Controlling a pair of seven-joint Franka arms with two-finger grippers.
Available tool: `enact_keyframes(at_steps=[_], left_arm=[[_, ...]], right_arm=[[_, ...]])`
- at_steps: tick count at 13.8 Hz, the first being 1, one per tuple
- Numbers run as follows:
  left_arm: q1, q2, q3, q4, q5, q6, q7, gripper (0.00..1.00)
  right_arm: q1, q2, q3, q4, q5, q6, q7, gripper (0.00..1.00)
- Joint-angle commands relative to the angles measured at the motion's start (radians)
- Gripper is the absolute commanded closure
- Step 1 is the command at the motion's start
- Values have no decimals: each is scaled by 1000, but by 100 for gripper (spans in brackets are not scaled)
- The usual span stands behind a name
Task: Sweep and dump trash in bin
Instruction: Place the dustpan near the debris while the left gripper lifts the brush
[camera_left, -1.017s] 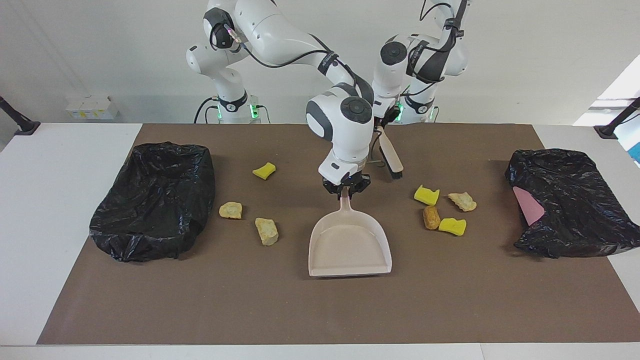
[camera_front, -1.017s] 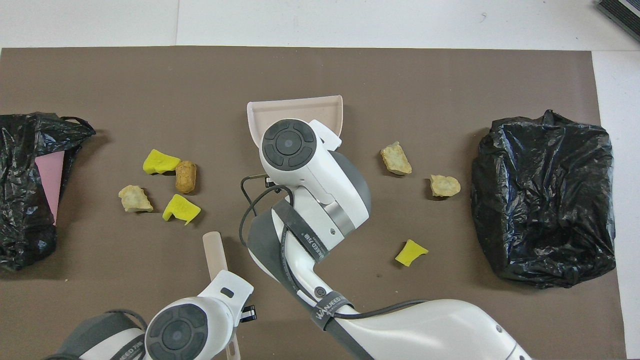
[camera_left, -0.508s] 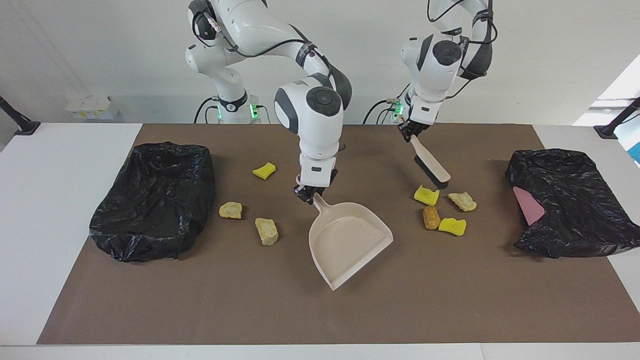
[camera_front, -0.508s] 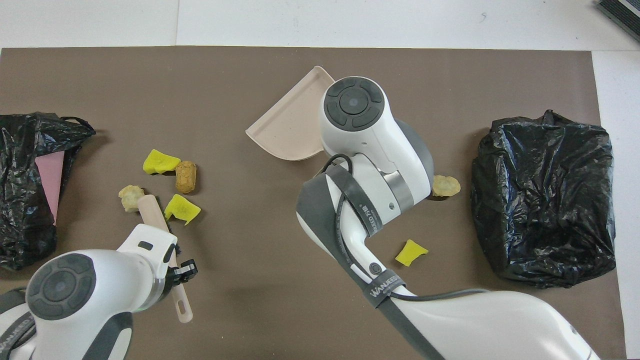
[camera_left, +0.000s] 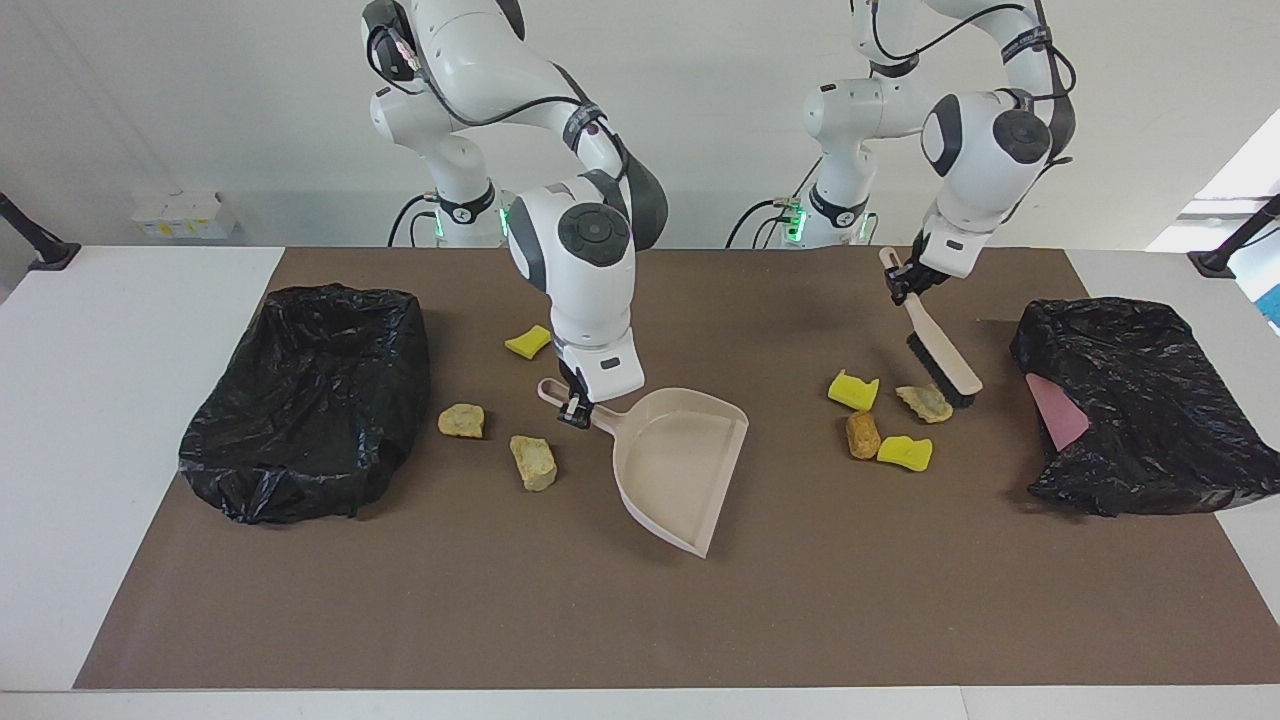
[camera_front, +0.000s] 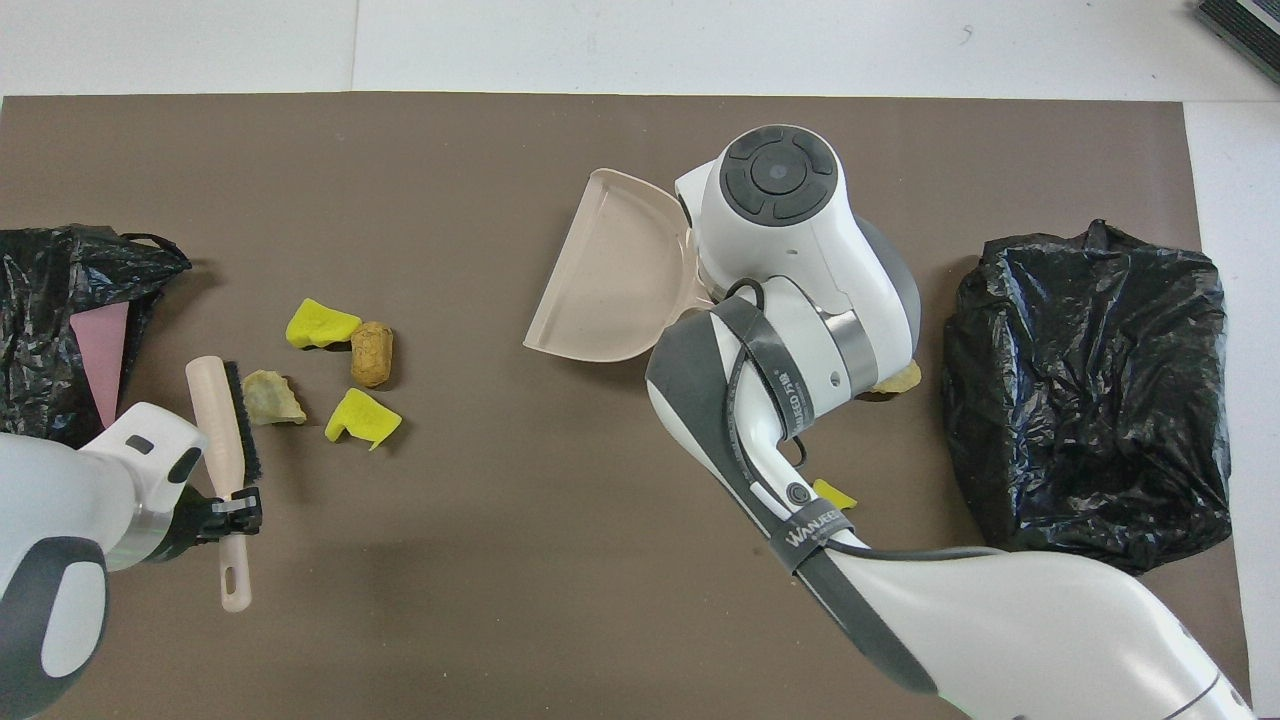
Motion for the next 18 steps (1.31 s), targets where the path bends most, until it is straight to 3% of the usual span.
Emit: enact_keyframes(at_steps=[1,4,7,15,18], left_arm=[[83,44,-12,-16,13,53,89,100],[65,91,-17,-34,11,119,72,100],[-11,152,-18,-19,-8,185,44,100],[-180,370,-21,188,-146,276,43,100],[-269,396,-21,205,-198,311,46,100]], right_arm=[[-13,4,11,-12,-15,57,-142,100],[1,6,10,-36,-21,84,-299,100],[8,6,10,-58,-35,94,-324,100],[24,10,10,-115,-66,160,-350,100],[39,10,10,-129,-72,167,-350,100]])
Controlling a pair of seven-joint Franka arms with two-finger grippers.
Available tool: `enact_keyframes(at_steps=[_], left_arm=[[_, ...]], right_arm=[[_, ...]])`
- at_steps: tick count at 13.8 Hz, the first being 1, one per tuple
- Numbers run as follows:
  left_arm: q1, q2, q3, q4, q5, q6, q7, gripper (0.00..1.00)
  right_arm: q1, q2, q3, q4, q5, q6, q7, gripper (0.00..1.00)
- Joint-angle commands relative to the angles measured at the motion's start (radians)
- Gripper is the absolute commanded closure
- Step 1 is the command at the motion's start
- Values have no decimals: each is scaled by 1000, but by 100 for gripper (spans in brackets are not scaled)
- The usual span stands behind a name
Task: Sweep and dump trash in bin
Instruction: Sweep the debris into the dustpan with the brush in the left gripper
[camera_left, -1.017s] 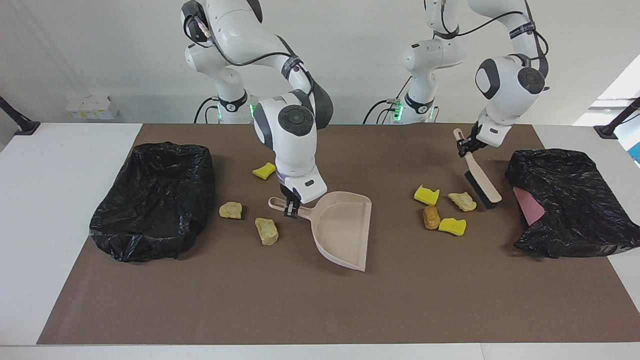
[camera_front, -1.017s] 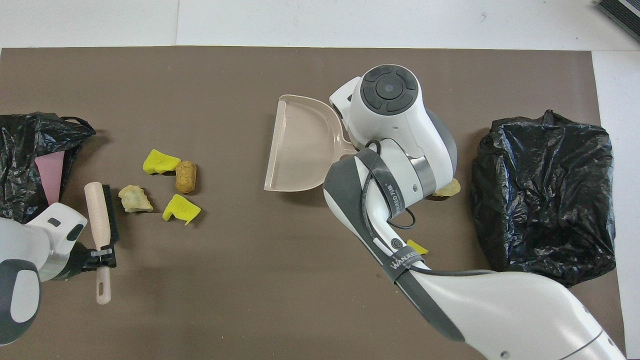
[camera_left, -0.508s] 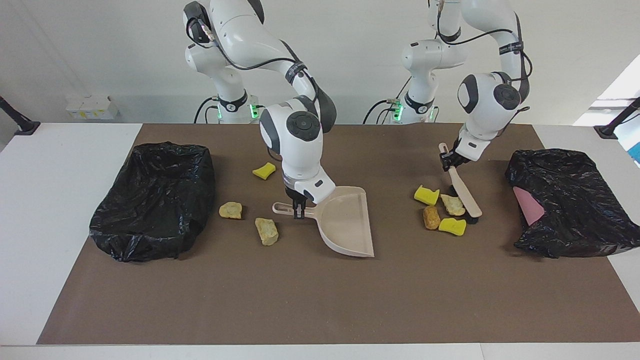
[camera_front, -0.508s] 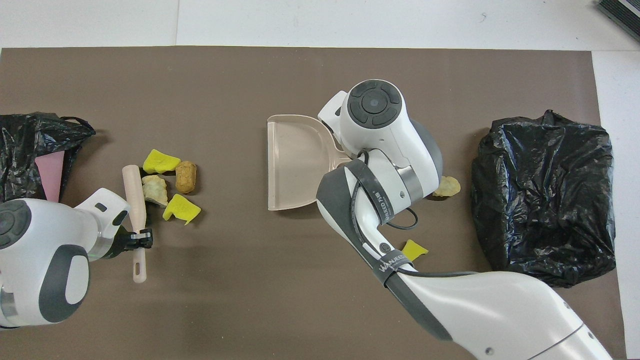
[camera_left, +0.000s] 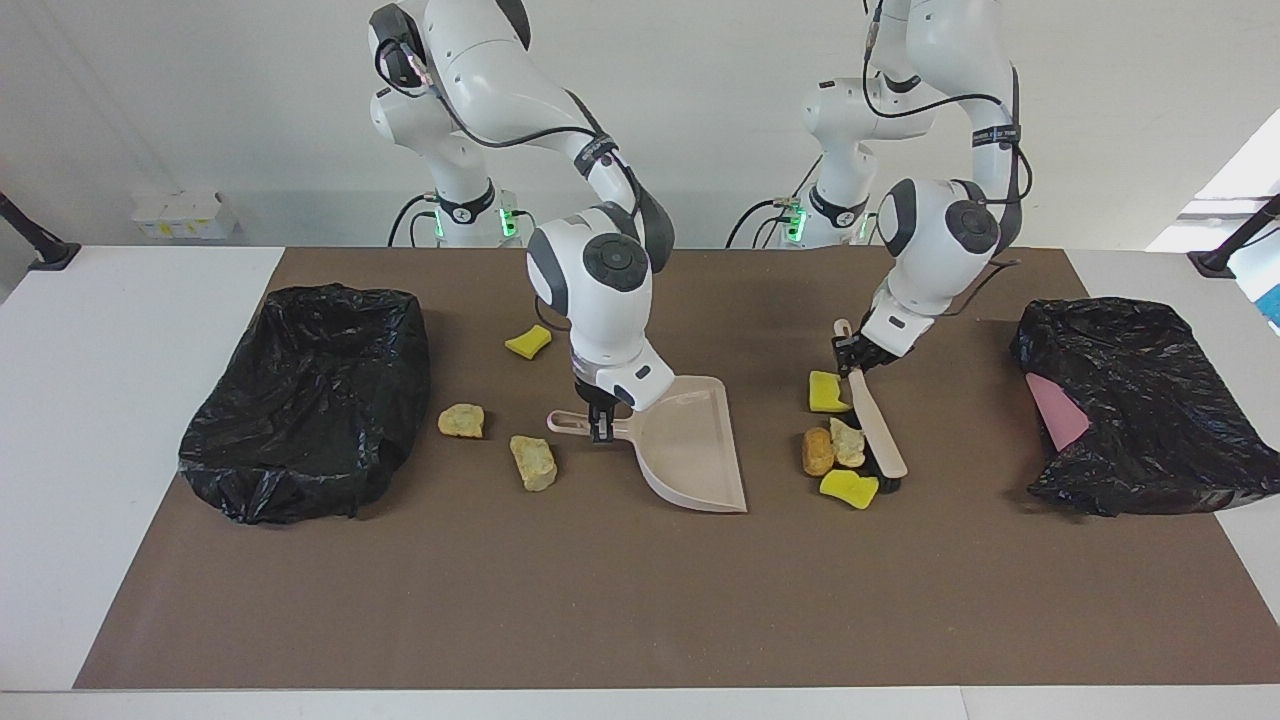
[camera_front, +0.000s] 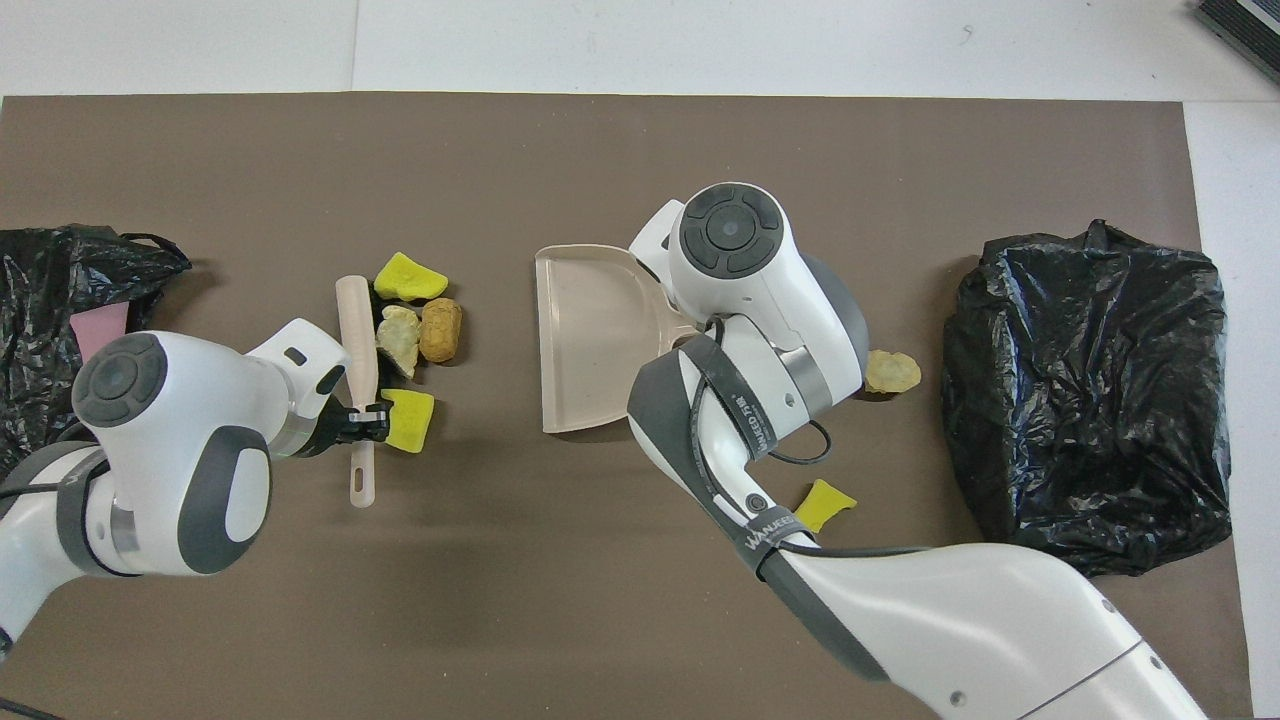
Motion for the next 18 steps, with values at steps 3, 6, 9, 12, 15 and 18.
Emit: enact_keyframes(at_steps=[3,6,9,12,15,18], left_arm=[[-166,39,10,37,-140,43,4,100],[-279,42,10,57,-213,60,4,100],[-326,45,7,96,-242,41,-7,100],[-307,25,16,131,-241,24,-25,100],[-257,19,22,203,-225,-31,-117,100],[-231,-16,27,182,-174,-118,-240,100]], right_arm=[[5,-15,3,-30,-28,27,-27,100],[3,-15,3,-30,-28,27,-26,100],[3,-17,3,-30,-28,25,-26,100],[3,-17,3,-28,-42,24,-29,100],[3,-17,2,-28,-51,22,-29,100],[3,-17,3,-28,-57,24,-29,100]])
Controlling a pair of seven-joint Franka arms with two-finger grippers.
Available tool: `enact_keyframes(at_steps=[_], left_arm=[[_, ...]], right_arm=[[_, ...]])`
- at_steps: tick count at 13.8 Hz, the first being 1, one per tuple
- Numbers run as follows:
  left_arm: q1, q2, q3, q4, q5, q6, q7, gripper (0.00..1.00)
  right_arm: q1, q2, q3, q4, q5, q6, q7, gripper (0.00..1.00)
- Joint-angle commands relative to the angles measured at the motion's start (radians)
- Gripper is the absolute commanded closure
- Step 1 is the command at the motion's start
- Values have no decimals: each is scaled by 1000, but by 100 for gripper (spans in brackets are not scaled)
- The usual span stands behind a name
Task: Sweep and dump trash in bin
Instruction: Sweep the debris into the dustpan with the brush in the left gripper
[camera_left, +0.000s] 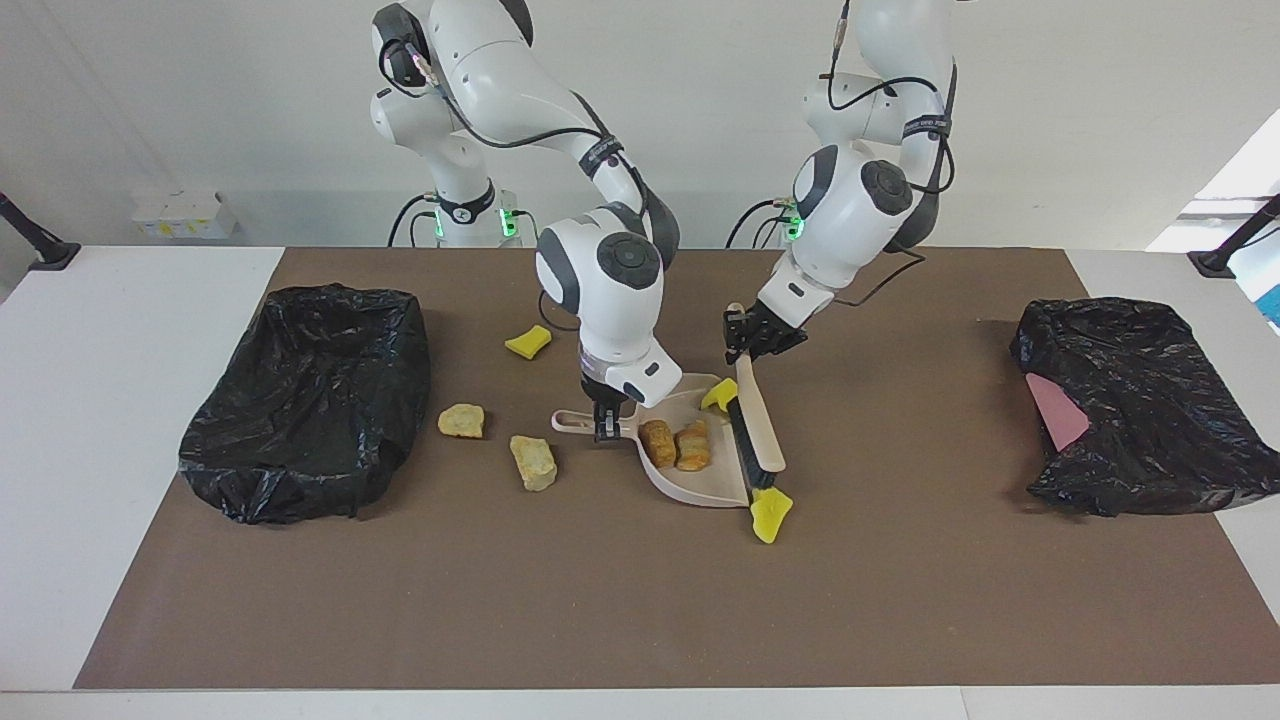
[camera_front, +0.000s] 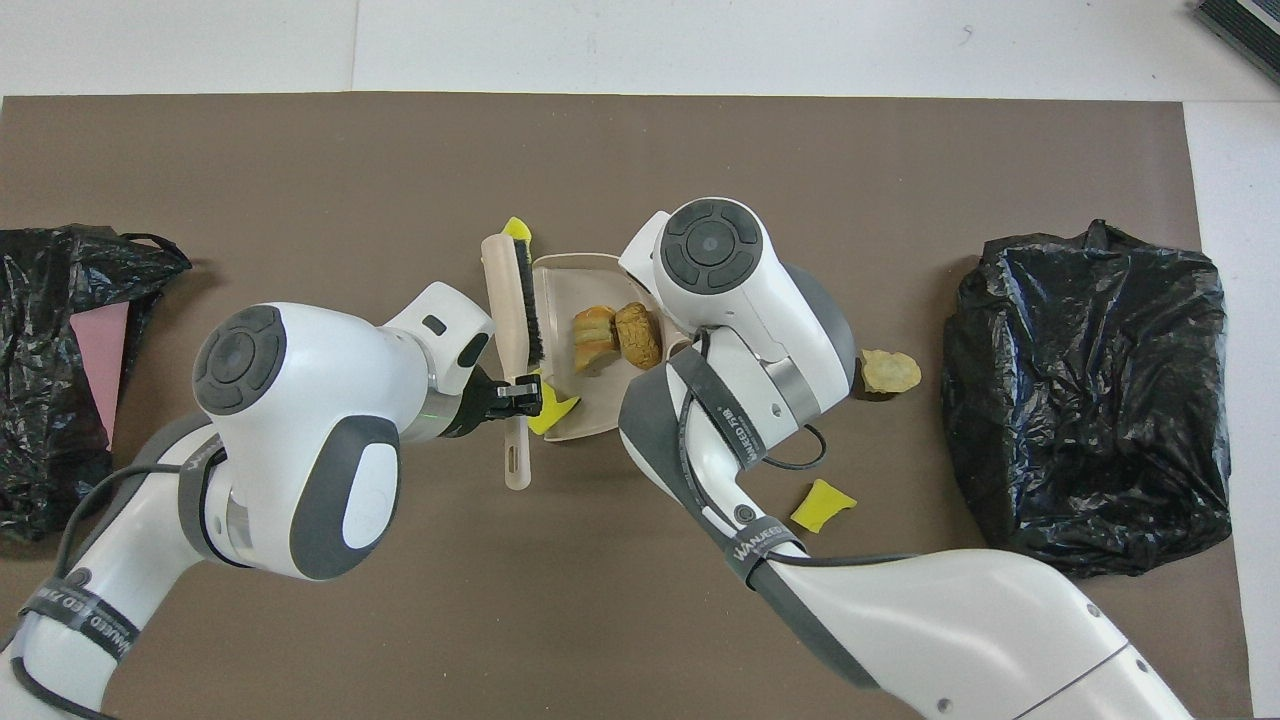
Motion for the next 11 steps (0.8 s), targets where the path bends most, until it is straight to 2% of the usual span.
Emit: enact_keyframes(at_steps=[1,3,5,6,8,11], left_arm=[[60,-30,-3,-14,85,-61,-119,100],[94,-50,-2,-72,96,-101,-124,100],[85,-104,-5,-191,96,-86,-151,100],[68,-112,-8,-218,96,-85,-188,100],[-16,-93,-11,-224,96,-51,-248,100],[-139,-52,-13,-226,53,85,-292,100]], right_arm=[[-8,-16,4,-21,-28,20,-27,100],[-8,-19,4,-33,-28,23,-27,100],[-8,-23,4,-39,-28,24,-26,100],[-8,-23,4,-39,-28,23,-26,100],[-6,-24,4,-41,-28,21,-23,100],[-6,-26,4,-46,-28,21,-23,100]])
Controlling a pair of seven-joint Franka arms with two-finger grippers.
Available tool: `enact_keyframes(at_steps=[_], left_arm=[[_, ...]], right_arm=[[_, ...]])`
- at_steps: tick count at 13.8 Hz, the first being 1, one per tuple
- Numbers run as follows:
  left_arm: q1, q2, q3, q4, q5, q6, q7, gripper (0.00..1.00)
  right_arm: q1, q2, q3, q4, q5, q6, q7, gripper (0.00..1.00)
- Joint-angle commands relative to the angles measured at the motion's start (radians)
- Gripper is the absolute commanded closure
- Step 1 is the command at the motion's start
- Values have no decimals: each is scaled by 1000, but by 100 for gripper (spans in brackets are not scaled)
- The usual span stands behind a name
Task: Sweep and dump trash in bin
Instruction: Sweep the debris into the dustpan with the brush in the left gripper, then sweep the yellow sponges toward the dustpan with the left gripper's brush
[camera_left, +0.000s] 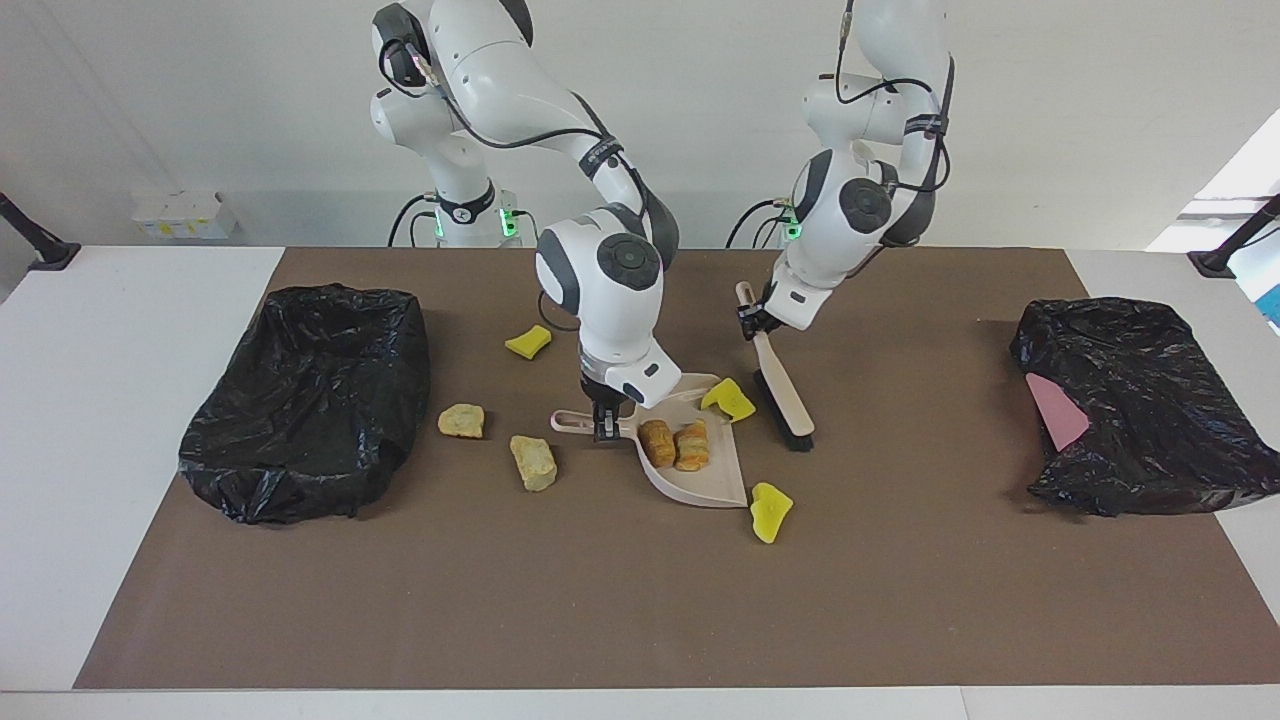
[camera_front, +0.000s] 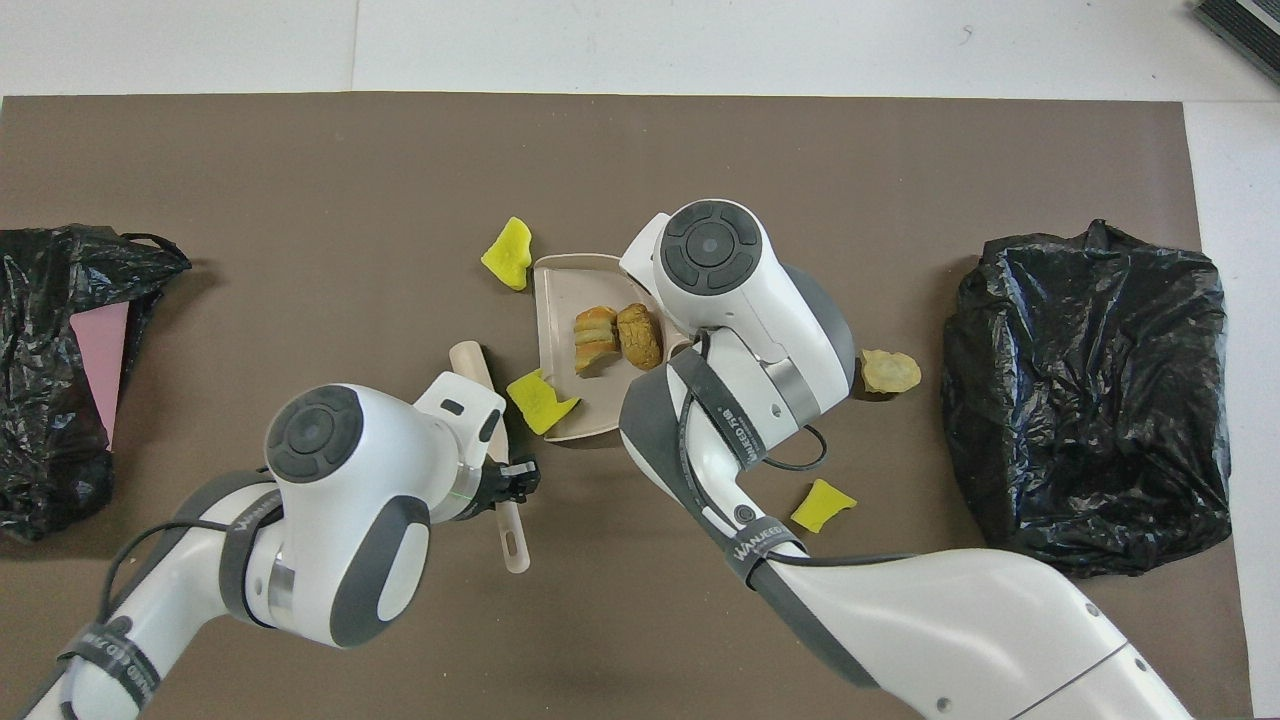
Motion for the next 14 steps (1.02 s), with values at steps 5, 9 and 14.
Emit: enact_keyframes(at_steps=[5,9,14], left_arm=[[-124,47,12,47,-95,141,-3,100],[-12,50,20,102,10,88,33,100],[138,143,20,291,146,3,150,100]], right_arm=[[-6,-26,4,-42,-27,21,-23,100],[-8,-27,3,-40,-25,9,-4,100],[-11,-27,4,-40,-24,4,43,100]])
